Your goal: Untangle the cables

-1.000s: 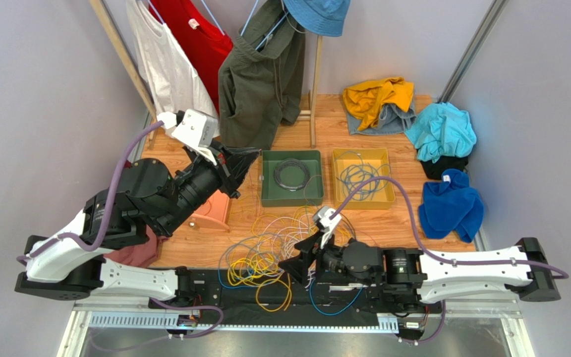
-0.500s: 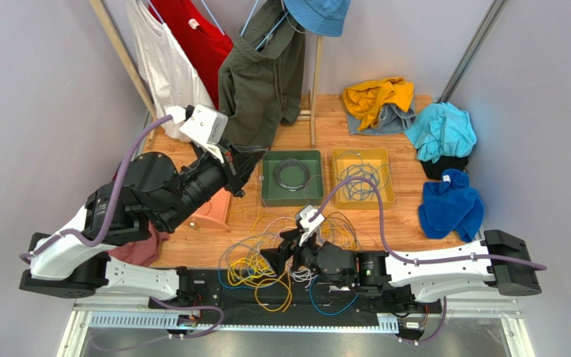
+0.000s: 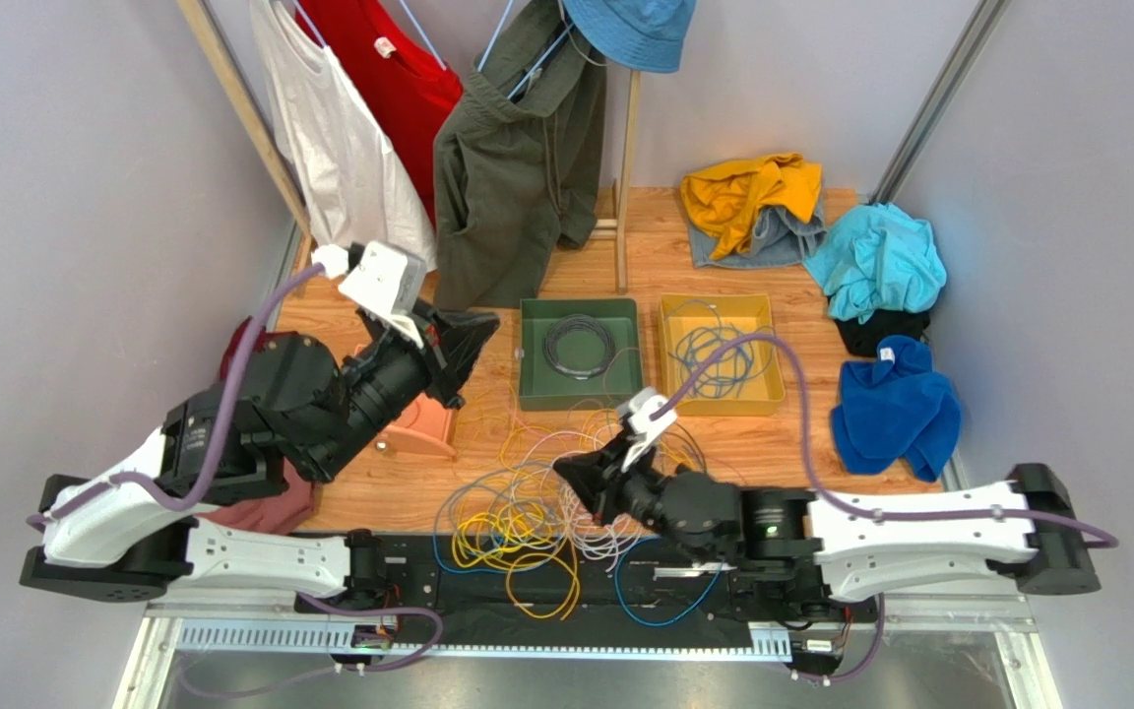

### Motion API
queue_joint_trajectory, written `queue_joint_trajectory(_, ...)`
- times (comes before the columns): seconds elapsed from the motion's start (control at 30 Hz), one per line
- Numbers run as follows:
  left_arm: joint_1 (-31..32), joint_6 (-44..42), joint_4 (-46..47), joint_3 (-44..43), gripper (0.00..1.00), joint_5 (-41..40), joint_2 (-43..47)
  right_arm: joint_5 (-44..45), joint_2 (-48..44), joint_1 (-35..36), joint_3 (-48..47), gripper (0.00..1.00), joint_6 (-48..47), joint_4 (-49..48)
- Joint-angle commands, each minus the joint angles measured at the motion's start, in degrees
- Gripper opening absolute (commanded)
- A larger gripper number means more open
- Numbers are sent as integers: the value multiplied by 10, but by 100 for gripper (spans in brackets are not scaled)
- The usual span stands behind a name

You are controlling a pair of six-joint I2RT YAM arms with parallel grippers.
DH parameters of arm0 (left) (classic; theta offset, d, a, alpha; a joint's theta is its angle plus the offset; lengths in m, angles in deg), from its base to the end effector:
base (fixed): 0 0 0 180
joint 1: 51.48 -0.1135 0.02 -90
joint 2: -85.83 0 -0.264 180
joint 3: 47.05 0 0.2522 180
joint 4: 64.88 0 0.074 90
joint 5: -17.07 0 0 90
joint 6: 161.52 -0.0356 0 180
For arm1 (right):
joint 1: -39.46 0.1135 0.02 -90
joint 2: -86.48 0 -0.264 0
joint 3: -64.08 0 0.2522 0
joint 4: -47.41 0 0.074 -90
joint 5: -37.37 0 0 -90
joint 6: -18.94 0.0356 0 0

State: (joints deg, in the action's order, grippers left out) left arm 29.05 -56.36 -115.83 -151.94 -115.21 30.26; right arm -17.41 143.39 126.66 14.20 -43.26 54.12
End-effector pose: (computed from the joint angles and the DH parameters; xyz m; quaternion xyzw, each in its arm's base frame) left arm 0.0459 -0.1296 0.5197 0.1496 0.6987 -0.3084 0.6280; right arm 0.0316 0.2250 0.2793 -0.2092 0.7438 0.3685 0.5169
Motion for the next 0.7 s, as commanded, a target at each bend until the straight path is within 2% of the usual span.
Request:
queue_joint_trajectory(0.0,1,54,26,120,0,-60,74,42,-93,6,-118,0,-41,140)
queue_joint_trajectory(0.1,2,107,59,241,0,-73,142,63,-93,5,-222,0,-86,231)
queue_joint_trajectory(0.13,1,116,96,306,0,-68,159,65,-79,5,-249,0,-98,270)
queue_joint_trajectory(0.2,2,128,138,368,1,-41,212,67,-60,5,-329,0,-123,305)
queue_joint_trajectory(0.23,2,126,182,420,13,-28,226,67,-37,5,-351,0,-128,336)
queue_joint_trajectory(0.3,1,110,221,460,43,12,265,67,-15,6,-406,0,-135,358)
queue_joint_trajectory(0.33,1,112,228,479,77,17,273,67,1,5,-420,0,-140,373)
queue_joint_trajectory(0.37,2,116,220,482,93,7,283,67,9,5,-431,0,-141,379)
queue_joint_trajectory(0.4,1,130,208,480,96,-5,286,66,14,6,-447,0,-141,383)
queue_joint_trajectory(0.5,2,148,120,449,97,-46,292,69,31,5,-469,0,-143,400)
queue_joint_trajectory(0.67,2,145,100,452,97,-85,320,73,48,6,-525,0,-158,428)
